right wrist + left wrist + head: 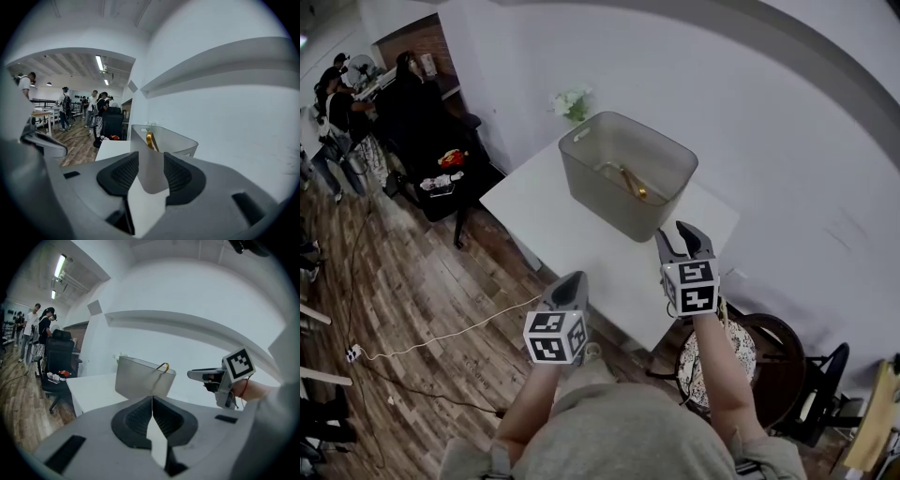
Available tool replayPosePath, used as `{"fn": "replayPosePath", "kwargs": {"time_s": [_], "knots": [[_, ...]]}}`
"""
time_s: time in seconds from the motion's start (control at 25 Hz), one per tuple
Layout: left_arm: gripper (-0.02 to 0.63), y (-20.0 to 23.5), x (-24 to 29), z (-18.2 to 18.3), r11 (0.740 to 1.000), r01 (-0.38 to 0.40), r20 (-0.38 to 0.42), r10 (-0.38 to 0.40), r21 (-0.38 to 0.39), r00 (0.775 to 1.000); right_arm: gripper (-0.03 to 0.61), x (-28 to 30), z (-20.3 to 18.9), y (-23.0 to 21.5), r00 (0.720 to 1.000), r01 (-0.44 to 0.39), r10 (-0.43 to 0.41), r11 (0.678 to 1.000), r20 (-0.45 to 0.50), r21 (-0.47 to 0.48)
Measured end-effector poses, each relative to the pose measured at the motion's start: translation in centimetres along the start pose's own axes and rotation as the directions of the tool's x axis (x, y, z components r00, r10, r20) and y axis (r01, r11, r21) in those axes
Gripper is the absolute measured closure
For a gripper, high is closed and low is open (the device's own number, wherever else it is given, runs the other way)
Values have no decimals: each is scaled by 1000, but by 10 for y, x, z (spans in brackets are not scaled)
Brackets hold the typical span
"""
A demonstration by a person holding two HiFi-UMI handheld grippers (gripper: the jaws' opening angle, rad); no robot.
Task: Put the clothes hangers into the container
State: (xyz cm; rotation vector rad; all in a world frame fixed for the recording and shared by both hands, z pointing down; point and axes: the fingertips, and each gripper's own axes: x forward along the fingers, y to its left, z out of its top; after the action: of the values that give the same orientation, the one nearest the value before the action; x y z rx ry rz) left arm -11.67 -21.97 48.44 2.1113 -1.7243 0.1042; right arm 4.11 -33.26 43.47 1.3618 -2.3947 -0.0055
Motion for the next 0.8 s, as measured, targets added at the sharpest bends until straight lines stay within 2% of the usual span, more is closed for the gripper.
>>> {"fn": "replayPosePath", "kwargs": {"time_s": [0.6,0.8], "knots": [[604,-65,-95,-55,1000,-9,8,9,10,1000,411,-128,-48,45,999,-40,40,999,28,18],[604,-84,-121,-68,1000,-11,15,11,7,1000,457,-167,-58,55,998,-38,37,999,54,29]]}}
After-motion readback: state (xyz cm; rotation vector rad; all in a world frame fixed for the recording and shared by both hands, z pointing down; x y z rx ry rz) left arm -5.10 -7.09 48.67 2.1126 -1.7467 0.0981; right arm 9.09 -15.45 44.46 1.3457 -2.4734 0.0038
